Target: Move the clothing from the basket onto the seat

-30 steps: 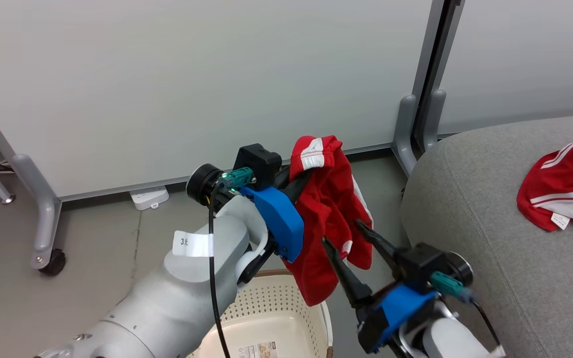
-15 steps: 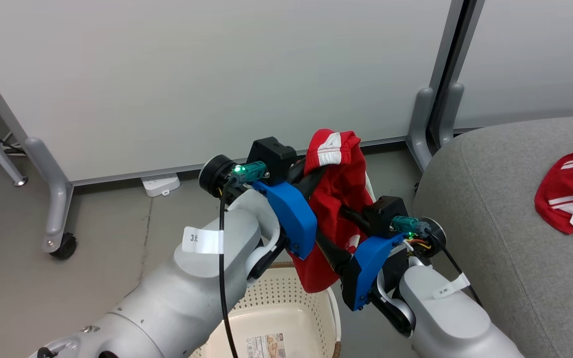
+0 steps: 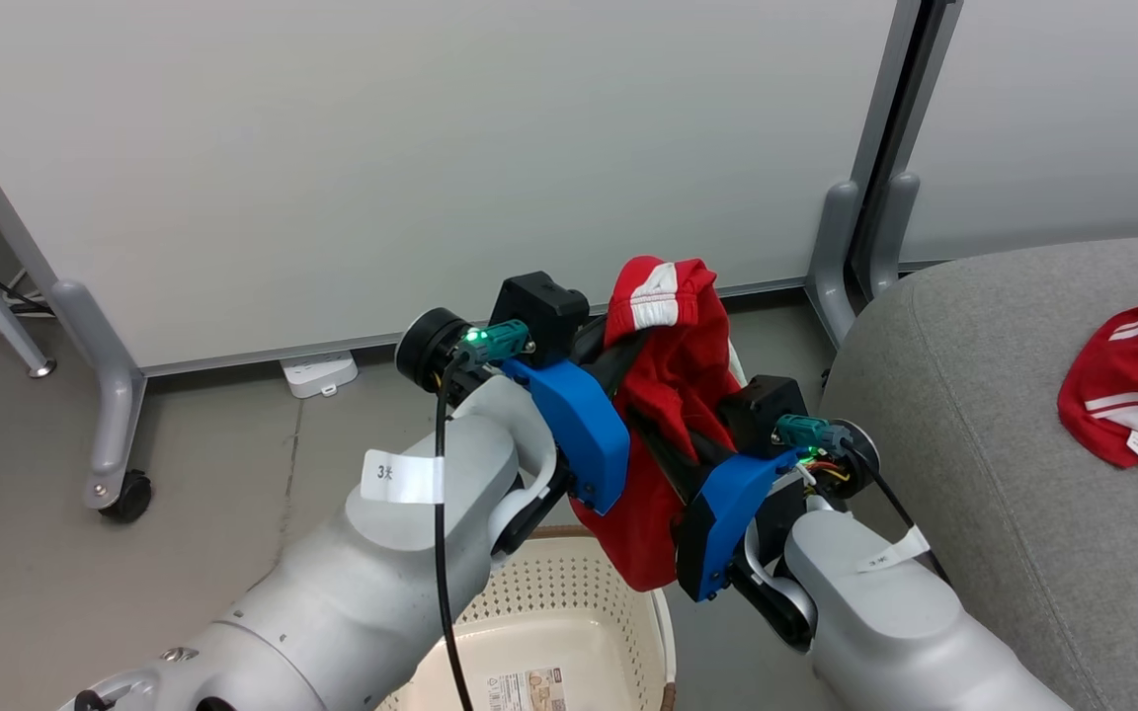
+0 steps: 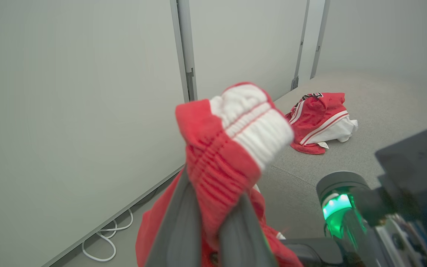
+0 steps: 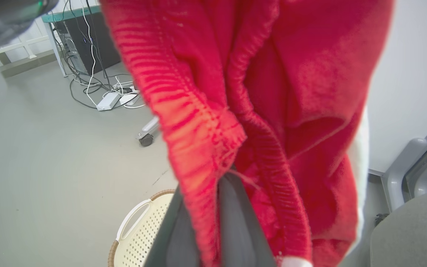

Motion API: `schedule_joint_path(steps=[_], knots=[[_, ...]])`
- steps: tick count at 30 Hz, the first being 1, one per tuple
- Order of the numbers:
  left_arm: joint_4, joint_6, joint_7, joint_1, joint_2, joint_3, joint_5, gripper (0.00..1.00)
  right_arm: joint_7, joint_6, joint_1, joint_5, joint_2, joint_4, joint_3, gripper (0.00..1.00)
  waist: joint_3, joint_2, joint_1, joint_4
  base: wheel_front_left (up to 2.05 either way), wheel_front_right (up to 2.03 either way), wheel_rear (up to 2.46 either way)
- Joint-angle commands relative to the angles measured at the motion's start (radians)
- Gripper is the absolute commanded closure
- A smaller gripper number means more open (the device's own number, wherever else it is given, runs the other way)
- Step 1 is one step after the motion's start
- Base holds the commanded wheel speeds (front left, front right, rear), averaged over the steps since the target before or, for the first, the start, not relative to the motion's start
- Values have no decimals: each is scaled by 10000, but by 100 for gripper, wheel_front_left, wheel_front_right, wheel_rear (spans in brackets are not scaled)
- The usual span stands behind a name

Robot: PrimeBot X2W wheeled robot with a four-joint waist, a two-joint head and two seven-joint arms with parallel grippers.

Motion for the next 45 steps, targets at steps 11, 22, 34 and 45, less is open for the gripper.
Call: schedule_joint_path(steps=[11, 22, 34, 45], knots=[[85, -67, -49, 112, -19, 155, 3, 100, -291, 1, -395, 594, -20, 272, 709, 100, -62, 0, -1, -166, 0, 0, 0], [-591, 135, -42, 1015, 489, 1688, 473, 0, -492, 1, -655, 964, -19, 248, 1097, 100, -16, 0, -1, -388, 0, 0, 0], [-3899, 536, -41, 5457, 1686, 5670, 3443, 0, -531, 1, -646, 439, -16, 54, 172, 100, 134, 0, -1, -506, 0, 0, 0], [-4754, 146, -41, 7485, 1479, 7666, 5100, 0, -535, 1, -248, -389, -16, -379, -923, 100, 192, 0, -1, -499, 0, 0, 0]])
